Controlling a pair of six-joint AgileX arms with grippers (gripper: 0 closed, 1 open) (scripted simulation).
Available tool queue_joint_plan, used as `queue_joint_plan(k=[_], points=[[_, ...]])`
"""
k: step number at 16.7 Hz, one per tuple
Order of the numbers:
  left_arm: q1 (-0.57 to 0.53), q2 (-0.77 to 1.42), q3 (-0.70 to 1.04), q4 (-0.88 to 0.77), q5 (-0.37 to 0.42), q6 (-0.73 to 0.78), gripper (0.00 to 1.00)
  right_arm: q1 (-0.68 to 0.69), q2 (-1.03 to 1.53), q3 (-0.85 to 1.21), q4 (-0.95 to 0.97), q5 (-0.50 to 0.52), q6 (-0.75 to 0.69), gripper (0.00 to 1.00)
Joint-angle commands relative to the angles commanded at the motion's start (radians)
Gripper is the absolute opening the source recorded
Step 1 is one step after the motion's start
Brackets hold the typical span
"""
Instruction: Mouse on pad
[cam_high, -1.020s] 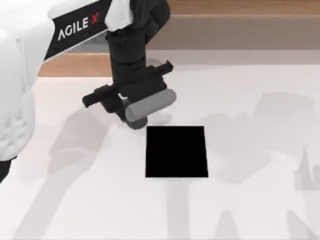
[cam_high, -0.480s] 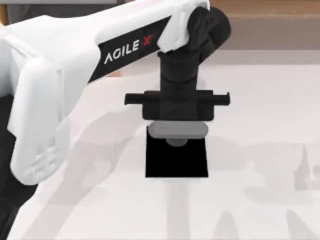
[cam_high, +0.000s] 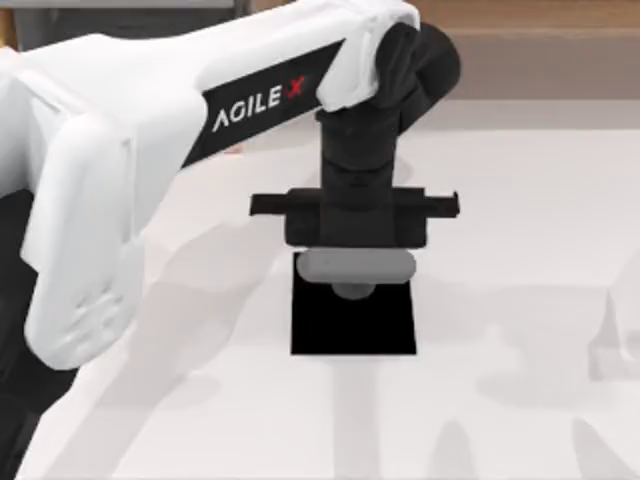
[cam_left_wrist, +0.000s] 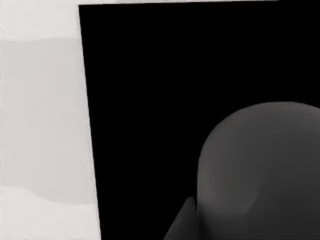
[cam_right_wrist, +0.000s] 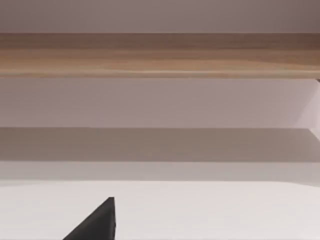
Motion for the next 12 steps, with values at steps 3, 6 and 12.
queue_joint_plan(k=[3,6,12], points=[[-0.005,0.013,-0.029,0.016,0.015,0.001,0.0,0.0,0.0,0.0,0.0,0.0,0.0,1.0],[-0.007,0.02,-0.062,0.036,0.032,0.004,0.0,0.0,0.0,0.0,0.0,0.0,0.0,1.0],[-0.004,0.008,-0.096,0.105,0.02,0.005,0.0,0.0,0.0,0.0,0.0,0.0,0.0,1.0]])
